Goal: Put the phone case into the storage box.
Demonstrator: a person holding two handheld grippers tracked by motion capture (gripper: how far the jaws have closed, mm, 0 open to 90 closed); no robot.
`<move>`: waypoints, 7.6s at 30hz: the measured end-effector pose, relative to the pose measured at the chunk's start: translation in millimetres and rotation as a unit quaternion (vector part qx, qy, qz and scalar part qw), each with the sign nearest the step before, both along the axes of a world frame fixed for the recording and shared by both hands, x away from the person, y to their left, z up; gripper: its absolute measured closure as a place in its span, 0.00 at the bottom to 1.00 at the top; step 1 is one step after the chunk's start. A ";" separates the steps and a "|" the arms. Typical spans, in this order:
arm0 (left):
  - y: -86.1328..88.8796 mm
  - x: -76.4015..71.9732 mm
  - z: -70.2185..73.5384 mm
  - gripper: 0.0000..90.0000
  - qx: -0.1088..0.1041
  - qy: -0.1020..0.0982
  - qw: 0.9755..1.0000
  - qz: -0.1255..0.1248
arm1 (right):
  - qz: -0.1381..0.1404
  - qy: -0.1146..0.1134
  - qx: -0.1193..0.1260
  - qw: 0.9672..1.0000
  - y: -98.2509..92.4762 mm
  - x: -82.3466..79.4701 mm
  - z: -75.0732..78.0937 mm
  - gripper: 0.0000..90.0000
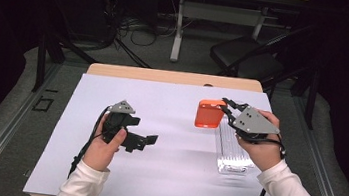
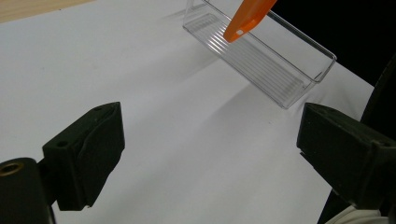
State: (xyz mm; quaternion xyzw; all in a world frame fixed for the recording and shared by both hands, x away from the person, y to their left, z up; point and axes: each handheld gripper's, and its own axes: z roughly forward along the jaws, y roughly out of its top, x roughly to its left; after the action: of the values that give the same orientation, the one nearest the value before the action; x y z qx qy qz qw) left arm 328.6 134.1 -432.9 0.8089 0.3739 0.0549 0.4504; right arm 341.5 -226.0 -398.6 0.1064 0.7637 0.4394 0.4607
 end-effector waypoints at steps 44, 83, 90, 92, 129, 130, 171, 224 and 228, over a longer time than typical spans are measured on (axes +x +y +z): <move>3.8 -0.2 -1.6 0.09 -0.007 -0.001 1.000 -0.001 | -0.096 -0.004 -0.045 0.994 -43.1 70.5 5.4 0.89; 6.7 -0.9 -1.2 0.09 -0.011 -0.002 1.000 0.002 | -0.117 0.007 -0.059 0.991 -46.1 99.1 -29.2 0.89; 7.4 -1.1 -1.0 0.09 -0.012 -0.003 1.000 0.002 | -0.119 0.009 -0.067 0.991 -43.5 104.2 -38.2 0.89; 7.3 -1.3 -1.0 0.09 -0.013 -0.004 1.000 0.004 | -0.120 0.008 -0.068 0.990 -42.9 105.4 -39.4 0.89; 6.5 0.0 -3.3 0.09 -0.011 -0.003 1.000 0.004 | -0.130 0.004 -0.055 0.990 -46.7 110.1 -76.3 0.89; 6.2 -0.1 -3.4 0.09 -0.011 -0.003 1.000 0.004 | -0.130 0.005 -0.055 0.990 -46.9 110.1 -77.1 0.89; 2.6 1.5 -8.2 0.09 -0.007 0.005 1.000 -0.003 | -0.166 -0.003 -0.110 0.980 -60.7 130.7 -79.6 0.85; 2.2 2.1 -9.8 0.09 -0.006 0.008 1.000 -0.002 | -0.207 0.014 -0.080 0.975 -56.8 133.1 -76.9 0.57; 2.1 2.4 -9.9 0.09 -0.006 0.008 1.000 -0.003 | -0.210 0.013 -0.078 0.975 -57.4 131.2 -75.6 0.54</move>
State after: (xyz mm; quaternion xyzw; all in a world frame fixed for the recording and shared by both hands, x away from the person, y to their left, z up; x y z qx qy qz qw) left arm 331.0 136.2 -442.8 0.8078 0.3754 0.0447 0.4523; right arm 472.7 -283.4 -474.2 0.2338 0.7621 0.2707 0.5397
